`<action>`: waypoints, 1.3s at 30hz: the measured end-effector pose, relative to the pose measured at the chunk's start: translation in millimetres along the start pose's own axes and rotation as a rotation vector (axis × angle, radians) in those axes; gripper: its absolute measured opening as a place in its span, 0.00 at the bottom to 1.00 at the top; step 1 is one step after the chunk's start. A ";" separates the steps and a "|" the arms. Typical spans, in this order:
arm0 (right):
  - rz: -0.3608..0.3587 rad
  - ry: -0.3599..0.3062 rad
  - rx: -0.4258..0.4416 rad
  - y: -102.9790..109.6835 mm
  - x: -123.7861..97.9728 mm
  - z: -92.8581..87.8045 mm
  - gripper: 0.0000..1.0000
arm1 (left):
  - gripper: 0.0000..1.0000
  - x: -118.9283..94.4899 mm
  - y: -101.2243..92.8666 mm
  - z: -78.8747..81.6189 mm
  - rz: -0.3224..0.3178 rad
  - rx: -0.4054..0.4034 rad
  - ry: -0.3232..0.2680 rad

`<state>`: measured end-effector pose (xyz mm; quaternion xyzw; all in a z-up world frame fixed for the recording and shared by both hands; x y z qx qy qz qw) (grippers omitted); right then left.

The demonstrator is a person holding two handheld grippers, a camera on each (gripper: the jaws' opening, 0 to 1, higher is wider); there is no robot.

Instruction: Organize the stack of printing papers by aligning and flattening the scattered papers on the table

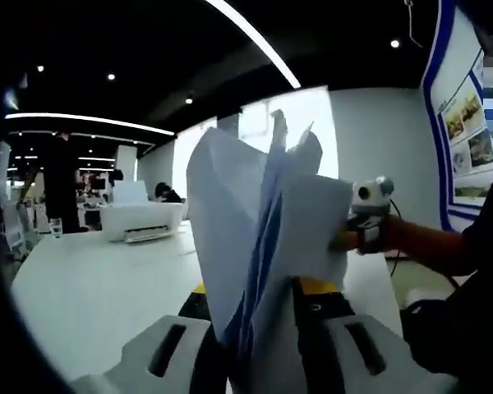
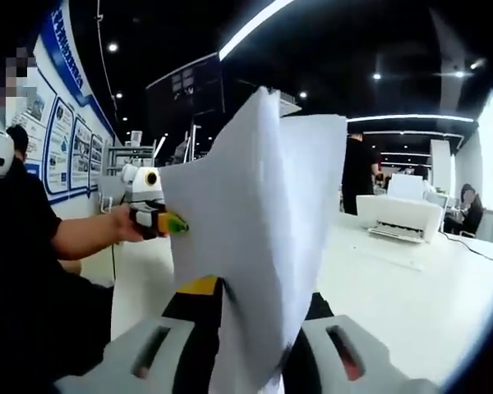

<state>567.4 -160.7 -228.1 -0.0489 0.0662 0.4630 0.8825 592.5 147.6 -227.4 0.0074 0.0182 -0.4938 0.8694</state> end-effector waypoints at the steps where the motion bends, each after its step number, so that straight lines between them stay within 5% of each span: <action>1: 0.003 -0.001 0.001 -0.1 -0.1 -0.4 0.20 | 0.32 0.5 0.1 -0.3 0.001 0.003 0.002; 7: 0.009 0.004 0.015 -5.5 0.1 -4.8 0.19 | 0.32 2.4 2.5 -2.4 -0.008 -0.007 0.019; 12: 0.053 -0.002 0.033 -2.2 -0.4 -5.3 0.00 | 0.06 3.4 0.5 -5.1 -0.065 -0.008 0.055; 22: 0.065 -0.006 0.056 -3.1 -1.8 -3.9 0.00 | 0.06 4.7 -3.2 -1.2 -0.090 -0.012 0.085; 26: 0.075 0.003 0.070 -4.0 -5.6 6.1 0.00 | 0.06 3.4 -5.0 11.5 -0.133 -0.103 0.109; 32: 0.137 0.047 0.233 -10.2 -15.8 21.5 0.00 | 0.06 3.0 -5.5 27.4 -0.193 -0.252 0.161; 39: 0.198 0.137 0.452 -17.8 -16.0 13.7 0.00 | 0.06 7.8 -5.1 20.9 -0.254 -0.417 0.283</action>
Point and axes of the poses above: the point that each gripper's makers call its tool centre point, and the gripper's own axes: x roughly forward along the fingers, y roughly to its left, z roughly out of its top, the point moved 10 cm from there along -x, roughly backward along the fingers, and after that the axes turned 2 degrees about y, right-handed, at the moved point
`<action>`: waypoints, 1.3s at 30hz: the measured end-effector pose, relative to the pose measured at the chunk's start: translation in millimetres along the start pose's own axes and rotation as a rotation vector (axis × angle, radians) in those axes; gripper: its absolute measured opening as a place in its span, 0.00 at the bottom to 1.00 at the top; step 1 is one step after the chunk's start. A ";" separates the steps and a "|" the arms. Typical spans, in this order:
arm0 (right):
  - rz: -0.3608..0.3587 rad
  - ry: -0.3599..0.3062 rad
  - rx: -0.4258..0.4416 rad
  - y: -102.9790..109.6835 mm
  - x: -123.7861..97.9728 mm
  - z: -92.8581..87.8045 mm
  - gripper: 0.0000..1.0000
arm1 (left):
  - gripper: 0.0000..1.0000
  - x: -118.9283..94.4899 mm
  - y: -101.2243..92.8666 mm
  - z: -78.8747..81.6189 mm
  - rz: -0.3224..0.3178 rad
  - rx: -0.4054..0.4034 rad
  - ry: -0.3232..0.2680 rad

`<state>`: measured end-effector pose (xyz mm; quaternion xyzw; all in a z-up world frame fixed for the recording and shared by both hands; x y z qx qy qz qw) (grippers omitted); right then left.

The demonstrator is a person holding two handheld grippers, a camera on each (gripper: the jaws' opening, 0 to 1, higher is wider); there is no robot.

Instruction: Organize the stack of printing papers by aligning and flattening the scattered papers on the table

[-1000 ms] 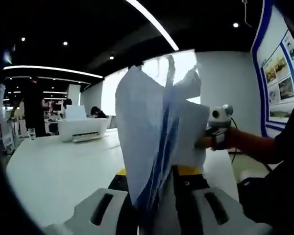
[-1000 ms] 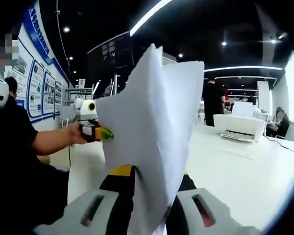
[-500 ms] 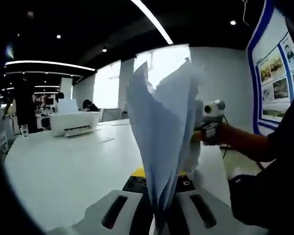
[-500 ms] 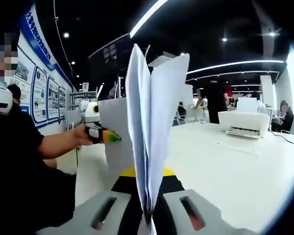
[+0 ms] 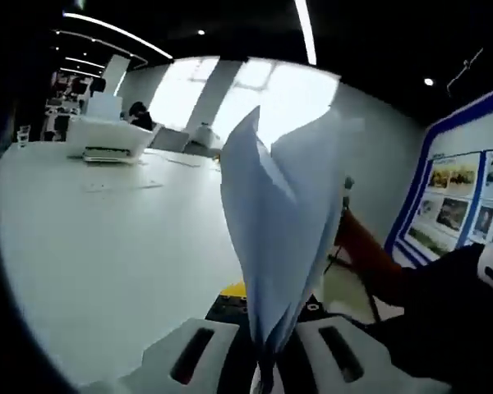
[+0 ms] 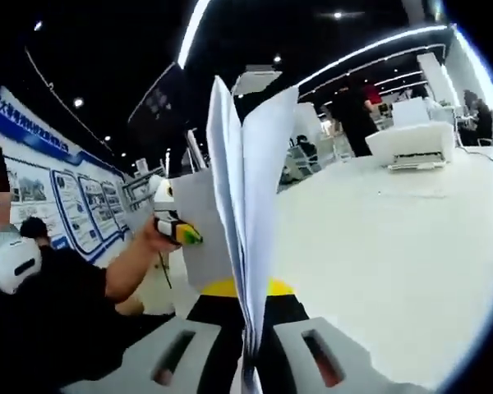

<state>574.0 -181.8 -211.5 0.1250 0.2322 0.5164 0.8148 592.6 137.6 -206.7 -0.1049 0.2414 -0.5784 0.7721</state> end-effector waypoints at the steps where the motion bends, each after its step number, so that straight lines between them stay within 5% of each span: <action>1: 0.017 0.013 0.043 -1.4 0.8 -2.2 0.00 | 0.06 1.0 2.6 -1.6 -0.005 -0.029 0.015; 5: 0.022 0.046 0.110 -9.2 5.4 -8.6 0.00 | 0.06 6.8 14.8 -8.3 -0.016 -0.114 0.041; 14: -0.043 0.099 0.170 -30.4 14.8 -21.1 0.00 | 0.06 26.3 34.5 -22.9 0.061 -0.124 0.086; 24: -0.151 0.179 0.153 -61.7 29.9 -41.8 0.00 | 0.06 54.0 50.2 -48.5 0.208 0.017 0.199; 33: -0.214 0.221 0.102 -69.6 35.6 -56.0 0.01 | 0.06 64.0 55.4 -56.9 0.243 0.049 0.270; 39: -0.292 0.209 -0.006 -68.9 26.6 -55.2 0.14 | 0.06 61.0 57.4 -55.6 0.227 0.035 0.272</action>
Point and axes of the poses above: the point that each gripper's makers call its tool centre point, and the gripper's own axes: x roughly forward along the fingers, y roughly to its left, z roughly out of its top, the point moved 10 cm from there along -x, roughly backward along the fingers, and after that the axes turned 2 degrees about y, right-handed, at the moved point
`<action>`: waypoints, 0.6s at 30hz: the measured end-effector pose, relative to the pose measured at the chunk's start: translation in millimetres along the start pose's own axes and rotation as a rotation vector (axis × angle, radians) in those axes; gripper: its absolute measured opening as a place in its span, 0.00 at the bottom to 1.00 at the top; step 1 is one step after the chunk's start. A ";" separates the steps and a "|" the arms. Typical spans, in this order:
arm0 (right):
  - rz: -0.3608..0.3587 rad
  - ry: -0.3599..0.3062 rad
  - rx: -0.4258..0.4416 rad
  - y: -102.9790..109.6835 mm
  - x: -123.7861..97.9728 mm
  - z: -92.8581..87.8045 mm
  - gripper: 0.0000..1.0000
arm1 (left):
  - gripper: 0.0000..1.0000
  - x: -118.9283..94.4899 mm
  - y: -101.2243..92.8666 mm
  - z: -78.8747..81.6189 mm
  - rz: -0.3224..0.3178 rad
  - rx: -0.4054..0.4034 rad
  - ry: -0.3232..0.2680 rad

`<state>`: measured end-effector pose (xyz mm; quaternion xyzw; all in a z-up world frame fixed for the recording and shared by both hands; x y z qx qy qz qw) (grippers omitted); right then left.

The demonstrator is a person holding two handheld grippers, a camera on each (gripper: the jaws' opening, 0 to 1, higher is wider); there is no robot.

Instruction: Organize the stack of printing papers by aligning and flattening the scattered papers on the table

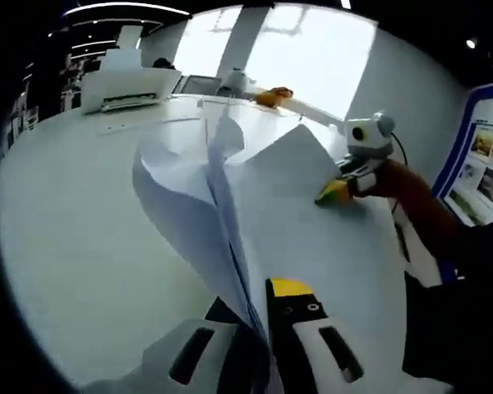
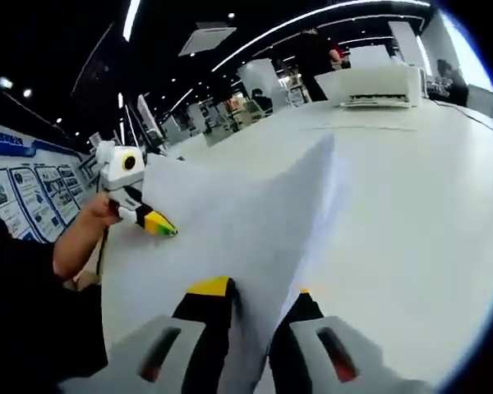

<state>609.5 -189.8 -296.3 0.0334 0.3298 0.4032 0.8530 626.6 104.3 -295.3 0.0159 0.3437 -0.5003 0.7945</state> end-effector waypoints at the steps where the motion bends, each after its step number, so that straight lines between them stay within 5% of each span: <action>1: -0.018 0.002 -0.021 -1.0 -2.6 0.3 0.17 | 0.06 -0.4 0.3 0.0 -0.001 0.004 0.002; 5: -0.061 0.014 -0.046 -4.0 -21.8 0.9 0.19 | 0.05 -2.8 -0.1 2.7 0.004 0.026 0.024; 9: -0.180 0.010 -0.113 -12.6 -42.1 5.1 0.20 | 0.05 -3.3 0.8 3.6 0.006 0.024 0.034; 12: -0.192 0.009 -0.118 -13.3 -43.5 5.7 0.24 | 0.05 -3.4 0.8 3.6 0.006 0.024 0.035; 14: -0.289 -0.028 -0.212 -10.4 -56.1 20.2 0.24 | 0.06 -3.1 2.1 4.4 0.004 0.022 0.041; 18: -0.228 -0.052 -0.265 1.5 -44.5 27.7 0.25 | 0.06 -2.7 2.4 4.2 0.006 0.024 0.043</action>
Point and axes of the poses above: the point that each gripper's makers call its tool centre point, and the gripper's own axes: x roughly forward along the fingers, y roughly to its left, z roughly out of its top, the point moved 10 cm from there along -x, roughly backward along the fingers, and after that the axes turned 2 degrees about y, right-handed, at the moved point
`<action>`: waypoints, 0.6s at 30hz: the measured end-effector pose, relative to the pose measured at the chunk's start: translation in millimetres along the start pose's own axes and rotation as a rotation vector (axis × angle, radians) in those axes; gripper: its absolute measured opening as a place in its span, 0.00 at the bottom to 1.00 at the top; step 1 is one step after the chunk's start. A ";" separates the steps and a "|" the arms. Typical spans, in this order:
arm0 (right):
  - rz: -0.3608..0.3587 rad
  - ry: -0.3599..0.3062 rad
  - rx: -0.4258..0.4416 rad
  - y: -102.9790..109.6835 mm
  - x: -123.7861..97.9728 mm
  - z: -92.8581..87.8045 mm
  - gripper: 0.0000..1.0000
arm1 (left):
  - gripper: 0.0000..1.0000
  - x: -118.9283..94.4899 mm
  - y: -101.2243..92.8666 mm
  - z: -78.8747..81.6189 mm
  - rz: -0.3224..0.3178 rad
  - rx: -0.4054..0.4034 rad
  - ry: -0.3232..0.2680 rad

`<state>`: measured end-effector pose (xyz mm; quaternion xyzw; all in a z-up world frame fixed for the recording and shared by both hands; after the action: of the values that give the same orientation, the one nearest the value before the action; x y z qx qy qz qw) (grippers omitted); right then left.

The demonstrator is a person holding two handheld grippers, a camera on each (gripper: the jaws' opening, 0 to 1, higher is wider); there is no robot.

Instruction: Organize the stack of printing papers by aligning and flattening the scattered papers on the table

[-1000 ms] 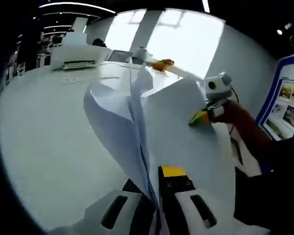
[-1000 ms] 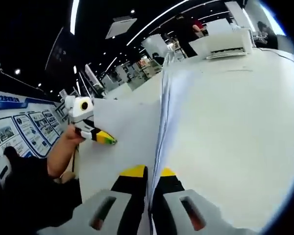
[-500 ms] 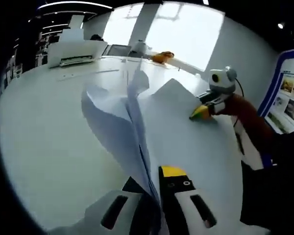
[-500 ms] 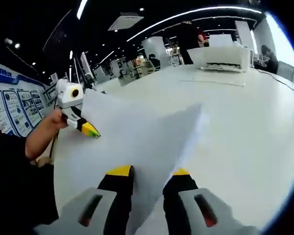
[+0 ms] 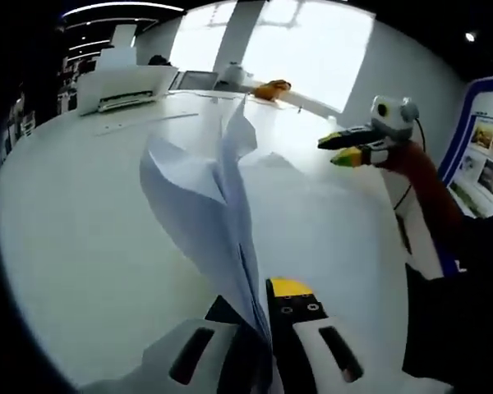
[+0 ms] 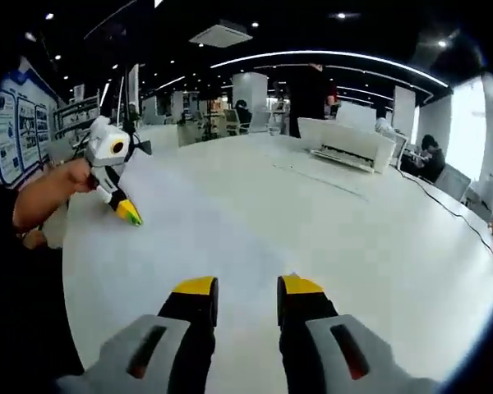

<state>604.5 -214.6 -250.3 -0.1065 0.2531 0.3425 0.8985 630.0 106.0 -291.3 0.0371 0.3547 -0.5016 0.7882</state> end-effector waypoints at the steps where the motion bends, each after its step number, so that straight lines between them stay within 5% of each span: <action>1: 0.012 -0.002 -0.006 2.2 2.7 0.7 0.26 | 0.06 0.0 0.2 0.0 -0.001 -0.001 0.000; 7: 0.110 -0.014 -0.058 21.0 38.6 -4.1 0.26 | 0.06 0.7 1.6 -0.3 -0.004 -0.005 0.001; 18: 0.115 -0.026 -0.049 22.3 57.0 -30.6 0.26 | 0.06 1.4 4.0 -1.3 -0.017 -0.019 -0.010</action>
<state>614.2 -177.2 -306.8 -0.1092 0.2386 0.4011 0.8777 632.9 107.5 -294.3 0.0241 0.3560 -0.5050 0.7859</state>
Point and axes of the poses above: the point that each gripper's makers call its tool centre point, and the gripper's own axes: x roughly forward along the fingers, y roughly to its left, z roughly out of its top, the point moved 10 cm from there along -x, roughly backward along the fingers, and after that the axes turned 2 degrees about y, right-handed, at the moved point
